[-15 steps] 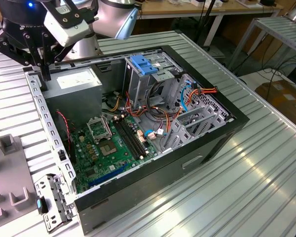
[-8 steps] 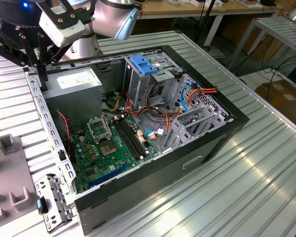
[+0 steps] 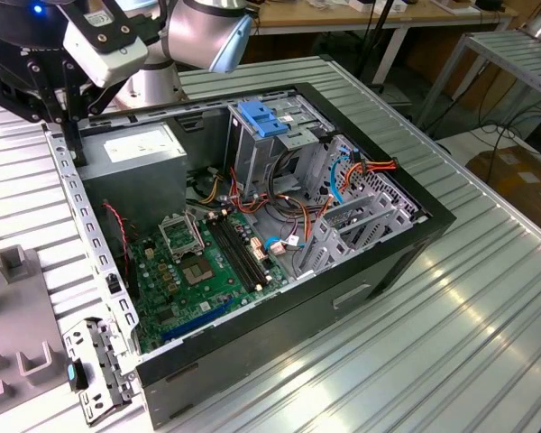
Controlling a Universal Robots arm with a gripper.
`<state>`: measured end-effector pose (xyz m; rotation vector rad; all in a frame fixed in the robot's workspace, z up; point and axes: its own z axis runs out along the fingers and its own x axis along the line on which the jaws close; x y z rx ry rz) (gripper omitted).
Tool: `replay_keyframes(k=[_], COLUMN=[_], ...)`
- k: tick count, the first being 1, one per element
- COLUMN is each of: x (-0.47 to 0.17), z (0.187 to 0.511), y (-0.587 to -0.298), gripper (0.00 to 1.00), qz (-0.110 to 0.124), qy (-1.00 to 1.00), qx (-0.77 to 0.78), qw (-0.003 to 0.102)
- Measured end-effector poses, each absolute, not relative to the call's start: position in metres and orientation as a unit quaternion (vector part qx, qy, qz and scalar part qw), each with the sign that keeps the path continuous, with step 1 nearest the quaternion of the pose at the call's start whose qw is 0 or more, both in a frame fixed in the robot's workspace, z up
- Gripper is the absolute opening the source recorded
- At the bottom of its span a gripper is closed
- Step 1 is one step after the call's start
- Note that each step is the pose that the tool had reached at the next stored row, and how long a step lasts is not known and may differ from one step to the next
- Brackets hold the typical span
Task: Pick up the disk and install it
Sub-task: 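Reach for the disk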
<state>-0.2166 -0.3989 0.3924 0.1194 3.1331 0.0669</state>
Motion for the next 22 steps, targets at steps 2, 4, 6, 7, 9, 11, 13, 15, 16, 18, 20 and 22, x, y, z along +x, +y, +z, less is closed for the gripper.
replay_keyframes(k=[2, 4, 6, 7, 9, 11, 13, 15, 16, 18, 20, 22], x=[-0.218, -0.219, -0.220, -0.220, -0.222, -0.223, -0.224, -0.225, -0.226, -0.227, -0.228, -0.230], z=[0.392, 0.392, 0.392, 0.392, 0.392, 0.392, 0.392, 0.392, 0.392, 0.392, 0.392, 0.392], y=[-0.399, -0.399, -0.399, -0.399, -0.399, -0.399, -0.399, -0.399, -0.399, -0.399, -0.399, -0.399], gripper=[0.11, 0.11, 0.11, 0.11, 0.11, 0.11, 0.11, 0.11, 0.11, 0.11, 0.11, 0.11], qz=[0.021, 0.021, 0.021, 0.021, 0.021, 0.021, 0.021, 0.021, 0.021, 0.021, 0.021, 0.021], qy=[0.999, 0.999, 0.999, 0.999, 0.999, 0.999, 0.999, 0.999, 0.999, 0.999, 0.999, 0.999], qx=[0.038, 0.038, 0.038, 0.038, 0.038, 0.038, 0.038, 0.038, 0.038, 0.038, 0.038, 0.038], qw=[0.003, 0.003, 0.003, 0.002, 0.002, 0.002, 0.002, 0.002, 0.002, 0.002, 0.002, 0.001])
